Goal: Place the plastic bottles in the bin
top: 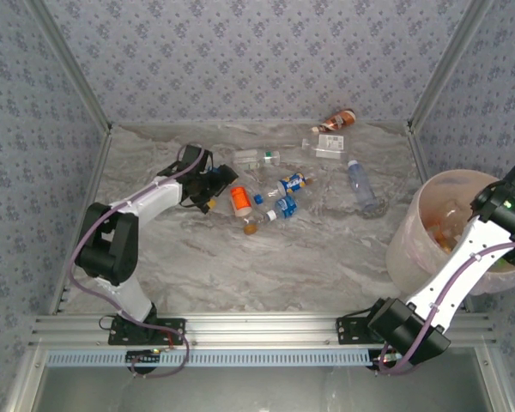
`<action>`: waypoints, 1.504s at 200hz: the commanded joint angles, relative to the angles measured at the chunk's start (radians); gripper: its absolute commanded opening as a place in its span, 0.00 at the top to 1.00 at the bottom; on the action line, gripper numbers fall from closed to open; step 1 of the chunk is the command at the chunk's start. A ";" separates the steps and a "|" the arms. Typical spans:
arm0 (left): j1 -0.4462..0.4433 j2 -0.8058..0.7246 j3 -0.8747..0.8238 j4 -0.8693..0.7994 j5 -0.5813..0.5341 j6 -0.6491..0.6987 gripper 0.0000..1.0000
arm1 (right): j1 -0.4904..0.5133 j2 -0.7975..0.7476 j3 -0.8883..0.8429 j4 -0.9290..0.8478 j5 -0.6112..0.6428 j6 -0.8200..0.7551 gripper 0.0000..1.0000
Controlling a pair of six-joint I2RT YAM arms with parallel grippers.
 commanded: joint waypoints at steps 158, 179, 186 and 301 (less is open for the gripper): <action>0.005 -0.006 -0.019 -0.019 -0.016 0.018 0.02 | 0.129 -0.012 0.046 -0.014 0.025 0.055 0.11; 0.008 -0.005 -0.023 -0.014 -0.012 0.018 0.02 | 0.145 -0.005 0.073 -0.023 0.026 0.074 0.10; 0.009 -0.004 -0.024 -0.012 -0.012 0.016 0.02 | 0.153 -0.002 0.082 -0.028 0.020 0.074 0.09; 0.006 -0.067 -0.101 0.017 -0.057 -0.031 0.02 | 0.457 -0.073 0.165 0.053 -0.311 0.202 0.00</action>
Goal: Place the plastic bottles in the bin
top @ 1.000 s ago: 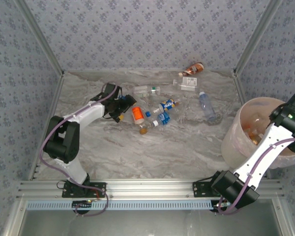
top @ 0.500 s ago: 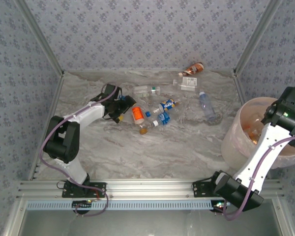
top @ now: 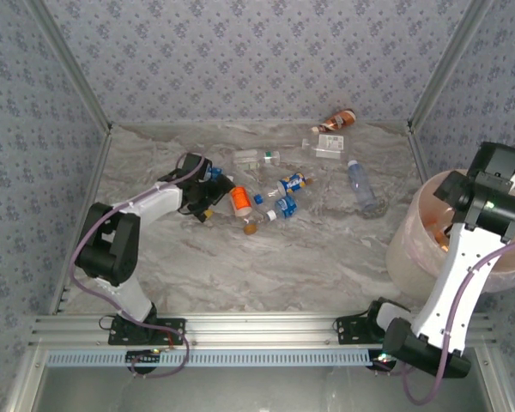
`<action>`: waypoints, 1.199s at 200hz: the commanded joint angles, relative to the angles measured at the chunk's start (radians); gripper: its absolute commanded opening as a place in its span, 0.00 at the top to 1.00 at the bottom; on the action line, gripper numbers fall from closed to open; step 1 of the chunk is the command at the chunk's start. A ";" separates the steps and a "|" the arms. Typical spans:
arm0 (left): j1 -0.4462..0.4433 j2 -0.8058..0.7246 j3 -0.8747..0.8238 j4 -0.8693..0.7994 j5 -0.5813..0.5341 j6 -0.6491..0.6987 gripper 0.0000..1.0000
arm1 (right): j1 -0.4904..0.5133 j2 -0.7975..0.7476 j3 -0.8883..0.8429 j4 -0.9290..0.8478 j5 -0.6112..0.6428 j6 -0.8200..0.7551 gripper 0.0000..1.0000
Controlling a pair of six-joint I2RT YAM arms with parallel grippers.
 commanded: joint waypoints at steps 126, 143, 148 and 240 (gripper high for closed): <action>-0.128 -0.094 -0.045 0.088 -0.065 -0.119 0.02 | 0.750 -0.051 -0.353 0.729 -0.252 0.118 0.00; -0.145 -0.073 -0.034 0.094 -0.079 -0.141 0.02 | 0.793 -0.048 -0.384 0.773 -0.239 0.118 0.00; -0.148 -0.063 -0.027 0.095 -0.086 -0.137 0.02 | 0.805 -0.048 -0.394 0.786 -0.234 0.121 0.00; -0.279 0.077 0.190 -0.209 -0.378 0.096 0.02 | 0.886 -0.030 -0.482 0.798 -0.142 0.125 0.00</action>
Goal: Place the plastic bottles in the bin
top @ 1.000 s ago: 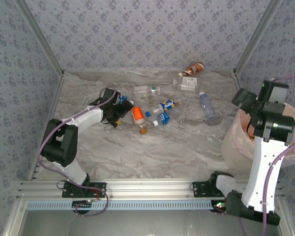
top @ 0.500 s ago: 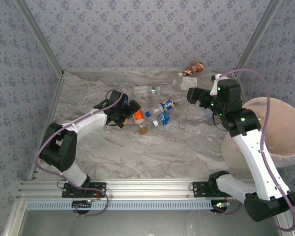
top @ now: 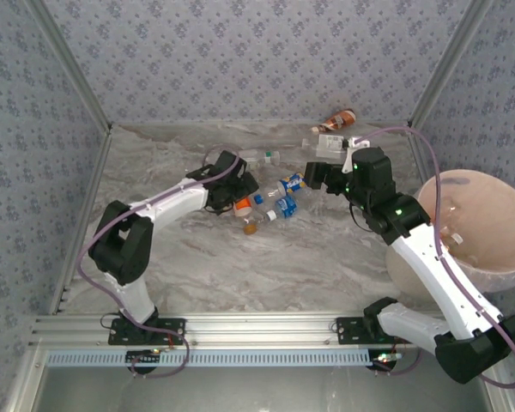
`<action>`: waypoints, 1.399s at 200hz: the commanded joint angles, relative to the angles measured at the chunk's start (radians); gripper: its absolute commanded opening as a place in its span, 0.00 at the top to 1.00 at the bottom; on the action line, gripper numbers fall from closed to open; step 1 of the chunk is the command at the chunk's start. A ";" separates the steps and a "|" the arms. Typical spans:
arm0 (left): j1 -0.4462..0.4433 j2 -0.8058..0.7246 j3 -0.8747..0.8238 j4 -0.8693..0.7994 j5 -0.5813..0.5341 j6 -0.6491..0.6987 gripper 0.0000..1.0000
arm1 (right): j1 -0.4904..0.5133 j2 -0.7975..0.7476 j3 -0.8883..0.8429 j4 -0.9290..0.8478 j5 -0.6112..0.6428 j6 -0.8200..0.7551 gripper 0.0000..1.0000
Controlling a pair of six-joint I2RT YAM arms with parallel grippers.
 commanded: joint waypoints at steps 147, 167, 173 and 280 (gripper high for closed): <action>-0.152 0.120 -0.100 -0.016 -0.068 0.136 0.37 | 0.014 0.021 -0.024 0.020 0.029 0.017 0.00; -0.151 0.121 -0.105 0.019 -0.072 0.161 0.43 | 0.015 0.017 -0.070 0.087 -0.007 0.020 0.00; -0.152 0.119 -0.109 0.026 -0.074 0.166 0.45 | 0.017 0.017 -0.086 0.112 -0.027 0.027 0.00; -0.080 -0.026 -0.311 0.322 0.054 0.334 0.59 | 0.090 0.225 -0.206 0.539 -0.182 0.088 0.00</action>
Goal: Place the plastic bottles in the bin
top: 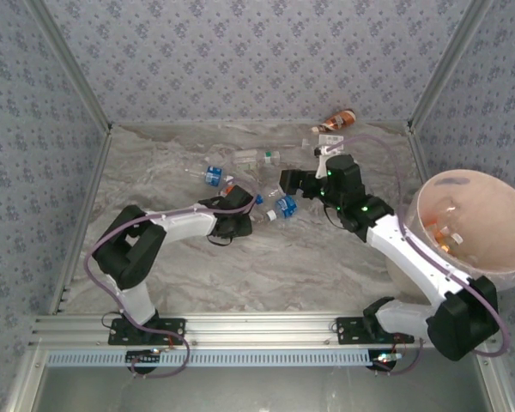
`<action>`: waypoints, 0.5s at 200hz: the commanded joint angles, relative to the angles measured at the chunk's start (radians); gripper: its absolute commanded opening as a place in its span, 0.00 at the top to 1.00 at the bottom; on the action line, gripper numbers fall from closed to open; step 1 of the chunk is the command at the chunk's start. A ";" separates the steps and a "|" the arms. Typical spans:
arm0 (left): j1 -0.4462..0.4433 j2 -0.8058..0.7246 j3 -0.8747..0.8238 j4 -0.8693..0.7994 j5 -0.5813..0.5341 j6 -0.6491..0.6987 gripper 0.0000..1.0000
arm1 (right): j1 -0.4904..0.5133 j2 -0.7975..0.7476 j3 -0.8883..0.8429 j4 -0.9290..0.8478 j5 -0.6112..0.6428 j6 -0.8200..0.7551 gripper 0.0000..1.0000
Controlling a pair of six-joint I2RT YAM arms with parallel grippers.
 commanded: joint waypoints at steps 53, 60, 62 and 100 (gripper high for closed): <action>0.083 -0.127 -0.153 0.310 0.203 0.201 0.63 | 0.077 0.202 0.039 0.230 0.030 0.156 0.00; 0.092 -0.150 -0.167 0.322 0.223 0.218 0.63 | 0.069 0.211 0.048 0.218 0.010 0.165 0.00; 0.094 -0.157 -0.170 0.324 0.227 0.223 0.63 | 0.068 0.213 0.051 0.215 0.004 0.166 0.00; 0.097 -0.290 -0.216 0.363 0.305 0.349 0.63 | 0.030 0.233 0.096 0.162 -0.120 0.216 0.00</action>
